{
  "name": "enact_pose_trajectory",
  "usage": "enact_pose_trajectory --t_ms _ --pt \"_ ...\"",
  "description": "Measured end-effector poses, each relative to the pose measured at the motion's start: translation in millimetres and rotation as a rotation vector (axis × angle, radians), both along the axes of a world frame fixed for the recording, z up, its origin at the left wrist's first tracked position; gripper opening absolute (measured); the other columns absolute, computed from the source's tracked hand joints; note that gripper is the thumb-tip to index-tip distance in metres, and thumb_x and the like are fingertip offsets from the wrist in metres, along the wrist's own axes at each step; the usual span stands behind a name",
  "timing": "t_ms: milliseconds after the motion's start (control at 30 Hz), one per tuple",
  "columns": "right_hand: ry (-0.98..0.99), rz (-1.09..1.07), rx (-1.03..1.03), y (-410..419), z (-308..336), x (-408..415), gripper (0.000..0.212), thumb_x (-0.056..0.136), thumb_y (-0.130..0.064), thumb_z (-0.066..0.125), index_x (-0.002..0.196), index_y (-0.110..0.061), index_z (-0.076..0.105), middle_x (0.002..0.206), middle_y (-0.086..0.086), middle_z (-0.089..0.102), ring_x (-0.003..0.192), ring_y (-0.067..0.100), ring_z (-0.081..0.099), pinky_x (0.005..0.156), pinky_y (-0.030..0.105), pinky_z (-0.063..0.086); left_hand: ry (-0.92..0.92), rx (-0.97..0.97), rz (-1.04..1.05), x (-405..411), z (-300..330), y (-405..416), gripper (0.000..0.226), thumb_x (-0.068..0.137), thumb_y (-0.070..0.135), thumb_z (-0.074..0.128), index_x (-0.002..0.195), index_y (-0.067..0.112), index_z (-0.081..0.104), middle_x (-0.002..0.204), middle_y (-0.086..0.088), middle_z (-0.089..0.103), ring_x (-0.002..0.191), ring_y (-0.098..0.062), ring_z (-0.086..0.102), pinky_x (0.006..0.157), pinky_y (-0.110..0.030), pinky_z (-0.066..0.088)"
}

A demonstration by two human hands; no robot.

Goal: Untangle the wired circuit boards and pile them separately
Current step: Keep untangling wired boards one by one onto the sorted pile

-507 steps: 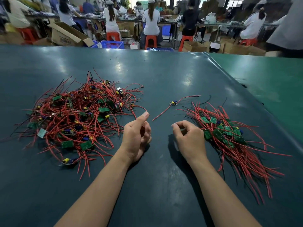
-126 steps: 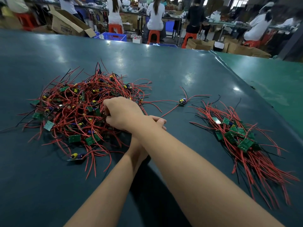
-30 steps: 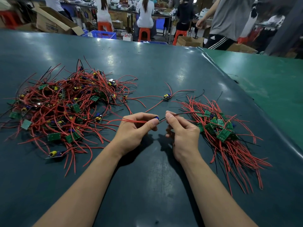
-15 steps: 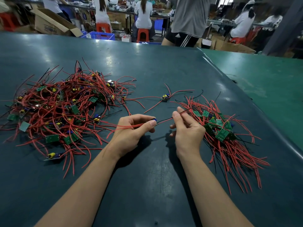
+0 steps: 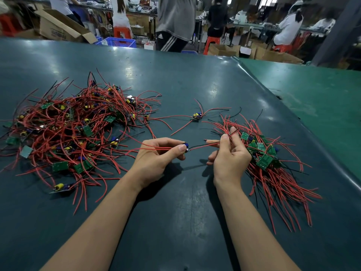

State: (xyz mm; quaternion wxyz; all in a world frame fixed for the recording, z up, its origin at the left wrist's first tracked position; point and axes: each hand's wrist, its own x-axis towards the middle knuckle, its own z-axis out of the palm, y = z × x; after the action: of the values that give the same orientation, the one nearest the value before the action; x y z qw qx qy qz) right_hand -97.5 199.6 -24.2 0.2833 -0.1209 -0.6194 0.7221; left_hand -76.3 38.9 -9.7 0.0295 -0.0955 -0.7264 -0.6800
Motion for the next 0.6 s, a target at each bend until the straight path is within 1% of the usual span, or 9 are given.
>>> enact_pose_trajectory --t_ms 100,167,233,300,367,400,500,533,600 --pt "-0.002 0.025 -0.003 2.4 2.2 1.4 0.035 0.102 -0.011 0.044 0.136 -0.019 0.052 0.066 0.001 0.072 0.035 0.007 0.045 0.035 0.021 0.041 0.003 0.015 -0.007 0.8 0.2 -0.3 0.013 0.088 0.009 0.069 0.097 0.002 0.074 0.066 -0.001 0.071 0.053 0.002 0.057 0.058 -0.007 0.041" --pt "0.006 0.030 0.010 2.4 3.5 3.2 0.026 0.102 -0.010 0.042 0.118 -0.025 0.057 0.067 0.004 0.071 0.034 0.008 0.046 0.035 0.022 0.041 0.007 0.014 -0.009 1.3 0.6 -0.1 0.013 0.088 0.008 0.069 0.097 0.001 0.074 0.067 -0.002 0.071 0.054 0.002 0.058 0.058 -0.008 0.041" --pt "0.020 0.039 0.004 1.7 4.6 4.9 0.021 0.102 -0.009 0.040 0.105 -0.025 0.054 0.068 0.006 0.072 0.033 0.011 0.046 0.035 0.021 0.040 0.002 0.009 -0.016 1.9 1.7 -0.7 0.013 0.088 0.009 0.069 0.098 0.001 0.074 0.067 -0.003 0.071 0.054 0.002 0.058 0.059 -0.008 0.041" --pt "0.026 0.051 -0.009 2.2 5.4 5.0 0.019 0.102 -0.010 0.039 0.111 -0.022 0.051 0.069 0.007 0.073 0.032 0.013 0.047 0.035 0.021 0.039 -0.005 0.008 -0.018 2.2 2.1 -1.7 0.013 0.088 0.010 0.069 0.098 0.003 0.074 0.068 -0.003 0.071 0.055 0.002 0.057 0.059 -0.009 0.041" --pt "0.020 0.056 -0.007 3.8 5.5 4.5 0.023 0.103 -0.012 0.038 0.120 -0.021 0.050 0.071 0.009 0.073 0.033 0.015 0.047 0.035 0.022 0.039 -0.013 0.010 -0.011 1.8 1.8 -2.9 0.013 0.087 0.013 0.069 0.097 0.005 0.075 0.068 -0.003 0.071 0.055 -0.001 0.056 0.059 -0.014 0.040" --pt "0.020 0.052 0.005 4.5 4.9 4.4 0.023 0.103 -0.011 0.037 0.117 -0.022 0.052 0.070 0.009 0.073 0.033 0.015 0.048 0.035 0.022 0.039 -0.019 0.006 -0.010 1.7 1.7 -3.2 0.013 0.087 0.014 0.070 0.097 0.007 0.075 0.069 -0.004 0.072 0.056 -0.003 0.054 0.058 -0.016 0.040" --pt "0.018 0.011 0.029 4.0 5.0 6.1 0.027 0.100 -0.006 0.035 0.095 -0.026 0.054 0.066 0.011 0.070 0.032 0.016 0.049 0.037 0.024 0.040 -0.016 0.002 -0.017 1.2 0.8 -2.9 0.010 0.087 0.014 0.070 0.094 0.010 0.075 0.069 -0.004 0.072 0.058 -0.004 0.057 0.058 -0.015 0.041" --pt "0.017 0.010 0.012 3.6 5.3 6.2 0.027 0.100 -0.006 0.036 0.093 -0.026 0.054 0.065 0.011 0.070 0.032 0.016 0.049 0.037 0.024 0.040 -0.010 0.007 -0.014 1.0 0.8 -2.6 0.009 0.087 0.014 0.070 0.093 0.011 0.075 0.069 -0.003 0.072 0.059 -0.005 0.057 0.058 -0.015 0.041" --pt "0.018 0.059 -0.083 3.5 8.6 5.1 0.019 0.102 -0.009 0.040 0.104 -0.023 0.053 0.068 0.011 0.071 0.032 0.014 0.049 0.035 0.023 0.041 0.001 0.055 0.018 0.4 0.7 -2.0 0.008 0.086 0.015 0.070 0.091 0.011 0.075 0.067 -0.003 0.071 0.059 -0.011 0.052 0.056 -0.017 0.039"
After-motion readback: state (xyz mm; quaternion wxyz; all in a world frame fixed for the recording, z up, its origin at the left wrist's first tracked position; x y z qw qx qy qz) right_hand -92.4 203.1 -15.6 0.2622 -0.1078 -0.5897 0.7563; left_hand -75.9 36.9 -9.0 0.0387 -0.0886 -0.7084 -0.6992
